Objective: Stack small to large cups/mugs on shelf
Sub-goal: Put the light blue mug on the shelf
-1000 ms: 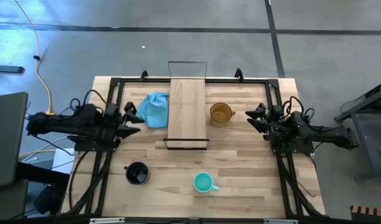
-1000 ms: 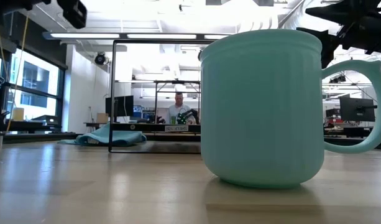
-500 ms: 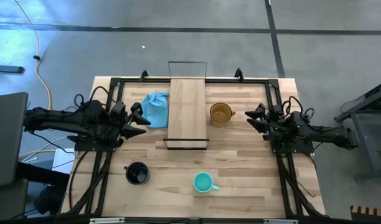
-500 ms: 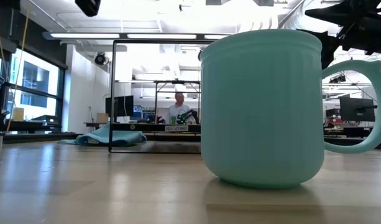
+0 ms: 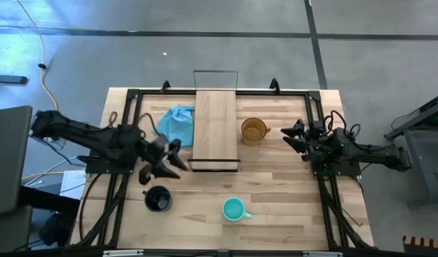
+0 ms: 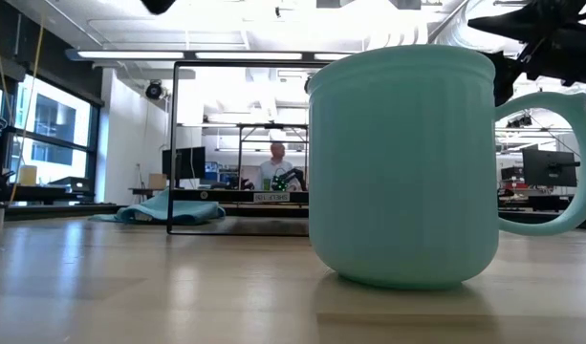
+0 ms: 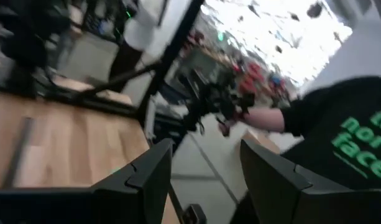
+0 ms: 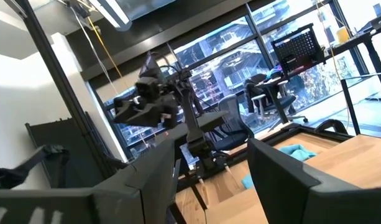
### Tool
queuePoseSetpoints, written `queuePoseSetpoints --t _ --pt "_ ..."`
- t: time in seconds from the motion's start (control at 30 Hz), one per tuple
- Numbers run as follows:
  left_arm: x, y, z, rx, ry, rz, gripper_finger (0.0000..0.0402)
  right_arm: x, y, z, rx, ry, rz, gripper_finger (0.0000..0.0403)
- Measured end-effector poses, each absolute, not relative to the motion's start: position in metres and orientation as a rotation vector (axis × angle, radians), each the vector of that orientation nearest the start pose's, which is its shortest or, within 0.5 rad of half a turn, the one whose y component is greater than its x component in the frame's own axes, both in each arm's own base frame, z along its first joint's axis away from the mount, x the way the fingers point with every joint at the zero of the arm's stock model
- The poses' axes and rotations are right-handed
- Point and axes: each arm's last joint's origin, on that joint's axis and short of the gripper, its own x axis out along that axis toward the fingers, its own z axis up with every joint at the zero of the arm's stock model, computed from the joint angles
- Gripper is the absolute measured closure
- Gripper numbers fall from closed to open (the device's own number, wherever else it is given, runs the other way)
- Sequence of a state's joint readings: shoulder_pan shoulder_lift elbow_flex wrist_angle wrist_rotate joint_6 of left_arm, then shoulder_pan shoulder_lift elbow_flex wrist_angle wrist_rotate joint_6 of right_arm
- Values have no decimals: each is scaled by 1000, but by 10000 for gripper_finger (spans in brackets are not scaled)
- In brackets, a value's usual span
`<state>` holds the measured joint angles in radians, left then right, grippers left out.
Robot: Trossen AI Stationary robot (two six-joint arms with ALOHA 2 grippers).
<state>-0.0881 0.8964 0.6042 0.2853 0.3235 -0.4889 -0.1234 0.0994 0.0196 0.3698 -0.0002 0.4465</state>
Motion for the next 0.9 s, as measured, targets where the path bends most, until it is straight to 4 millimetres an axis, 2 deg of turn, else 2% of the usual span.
queuePoseSetpoints --t 0.33,0.53,0.73,0.9 --pt "248 -71 318 -464 188 -541 222 100 -12 191 500 -244 -64 208" --pt "282 -94 323 -471 244 -572 222 101 -12 187 583 -206 -57 208" --pt "329 -111 321 -380 271 -472 222 102 -11 180 640 -111 -19 208" --pt "361 -119 311 -335 484 -344 222 103 -9 177 641 -60 32 208"
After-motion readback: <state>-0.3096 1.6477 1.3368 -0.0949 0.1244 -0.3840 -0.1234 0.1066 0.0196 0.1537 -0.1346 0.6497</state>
